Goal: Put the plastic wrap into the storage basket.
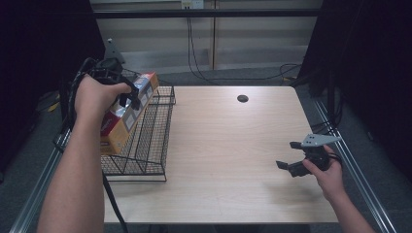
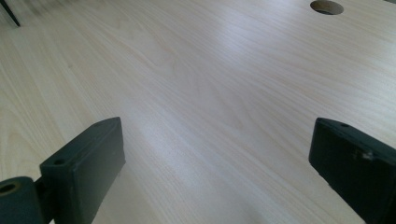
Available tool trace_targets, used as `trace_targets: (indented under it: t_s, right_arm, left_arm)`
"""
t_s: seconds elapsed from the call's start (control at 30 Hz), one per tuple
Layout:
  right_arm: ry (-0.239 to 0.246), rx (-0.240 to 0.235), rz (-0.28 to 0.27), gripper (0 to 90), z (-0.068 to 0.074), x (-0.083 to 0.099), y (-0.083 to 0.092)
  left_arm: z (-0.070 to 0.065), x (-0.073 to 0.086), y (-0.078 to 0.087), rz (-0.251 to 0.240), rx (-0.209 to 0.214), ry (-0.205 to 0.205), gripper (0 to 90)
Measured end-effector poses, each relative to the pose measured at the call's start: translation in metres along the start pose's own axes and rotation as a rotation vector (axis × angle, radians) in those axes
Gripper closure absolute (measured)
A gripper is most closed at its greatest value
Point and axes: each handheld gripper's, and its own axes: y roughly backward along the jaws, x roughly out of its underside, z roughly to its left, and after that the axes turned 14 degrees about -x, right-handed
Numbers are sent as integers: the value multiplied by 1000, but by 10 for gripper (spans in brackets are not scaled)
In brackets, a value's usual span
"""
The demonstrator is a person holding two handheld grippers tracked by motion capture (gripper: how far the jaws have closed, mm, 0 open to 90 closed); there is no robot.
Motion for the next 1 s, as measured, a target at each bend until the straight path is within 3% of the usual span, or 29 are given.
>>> trace_targets:
  t_s: [0.63, 0.8, 0.87, 0.9, 1.0]
  right_arm:
    - [8, -5, 10, 34, 1, 0, -3]
    - [10, -7, 11, 34, 1, 0, -3]
    - [9, -5, 11, 34, 1, 0, -3]
    - [10, -3, 11, 34, 1, 0, -3]
    - [10, -4, 10, 34, 1, 0, -3]
  left_arm:
    - [21, -1, -1, 6, -18, 61, 443]
    - [25, -1, -3, 9, -29, 71, 443]
    - [28, -1, -3, 7, -38, 58, 443]
    - [27, -1, -4, 10, -29, 79, 443]
    - [30, -2, -4, 6, -36, 61, 443]
